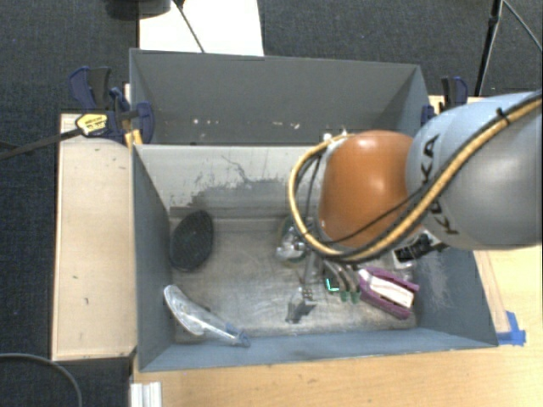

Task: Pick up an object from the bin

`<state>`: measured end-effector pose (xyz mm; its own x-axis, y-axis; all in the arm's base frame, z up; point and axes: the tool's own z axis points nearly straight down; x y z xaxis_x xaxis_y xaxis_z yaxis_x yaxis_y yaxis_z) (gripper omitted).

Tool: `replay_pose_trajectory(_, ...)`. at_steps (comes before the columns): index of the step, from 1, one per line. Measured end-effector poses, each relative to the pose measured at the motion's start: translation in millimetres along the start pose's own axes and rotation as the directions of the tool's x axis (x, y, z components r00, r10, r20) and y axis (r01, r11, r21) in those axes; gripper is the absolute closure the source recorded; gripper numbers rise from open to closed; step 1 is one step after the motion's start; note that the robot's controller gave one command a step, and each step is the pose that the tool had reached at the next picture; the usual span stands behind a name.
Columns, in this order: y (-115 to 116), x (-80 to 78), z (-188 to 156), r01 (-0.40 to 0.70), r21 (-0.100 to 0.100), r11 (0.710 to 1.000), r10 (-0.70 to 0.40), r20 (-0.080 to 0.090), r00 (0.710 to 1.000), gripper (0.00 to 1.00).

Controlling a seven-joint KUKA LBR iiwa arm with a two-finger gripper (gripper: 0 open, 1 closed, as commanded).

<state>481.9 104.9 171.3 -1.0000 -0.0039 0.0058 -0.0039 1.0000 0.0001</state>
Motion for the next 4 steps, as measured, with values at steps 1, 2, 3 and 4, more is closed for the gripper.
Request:
replay_pose_trajectory(1,-52,-6.4,99,0.21,0.001,0.978,-0.21,0.015,0.978,0.0)
replay_pose_trajectory(2,-122,-97.4,97,0.346,0.004,0.938,-0.346,0.014,0.938,0.0)
replay_pose_trajectory(3,-115,-93.6,69,0.695,0.008,0.719,-0.695,0.01,0.719,0.0)
replay_pose_trajectory(4,-131,-102.7,97,0.796,0.01,0.605,-0.796,0.015,0.605,0.0)
